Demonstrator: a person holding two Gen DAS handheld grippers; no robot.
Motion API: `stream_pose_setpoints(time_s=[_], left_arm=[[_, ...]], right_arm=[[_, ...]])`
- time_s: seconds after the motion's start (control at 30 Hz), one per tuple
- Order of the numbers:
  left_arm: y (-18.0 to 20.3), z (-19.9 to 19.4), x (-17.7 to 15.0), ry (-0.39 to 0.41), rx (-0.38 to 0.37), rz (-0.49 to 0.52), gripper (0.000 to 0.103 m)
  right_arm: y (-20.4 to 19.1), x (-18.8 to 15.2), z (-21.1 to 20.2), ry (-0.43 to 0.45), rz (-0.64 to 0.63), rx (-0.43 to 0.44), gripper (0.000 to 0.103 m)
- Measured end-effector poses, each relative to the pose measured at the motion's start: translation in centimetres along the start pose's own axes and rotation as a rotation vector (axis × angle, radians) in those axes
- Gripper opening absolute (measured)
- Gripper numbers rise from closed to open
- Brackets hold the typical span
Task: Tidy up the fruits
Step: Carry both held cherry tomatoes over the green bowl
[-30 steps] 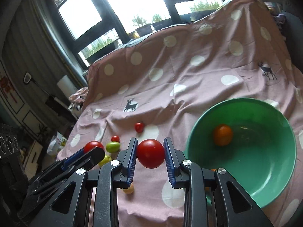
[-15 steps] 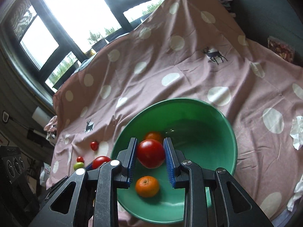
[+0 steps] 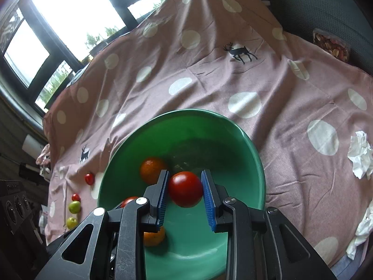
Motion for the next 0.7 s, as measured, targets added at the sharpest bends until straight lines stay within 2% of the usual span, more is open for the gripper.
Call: stream_pose_setpoints(time_s=[0.37,0.7], left_arm=[[-0.05,0.75,-0.10,-0.021,0.023,0.025,0.027],[-0.24,1.03,-0.50,-0.022,0.091,0.065,0.027]], right_arm=[[0.33,-0.08,0.49,-0.004,-0.009,-0.043,0.030],[0.39,-0.12,0.83,-0.001,-0.042,-0.111,0.030]])
Point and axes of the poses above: each gripper's, at about its wrist camera, not at the fingertips, and z roughly the way its jaws point, y to its right, x to its top, the point moved 7 cm from there along z, roughly the way its jaws point, and after that the axes turned 5 degrees about -x, right-handed, at the moved point
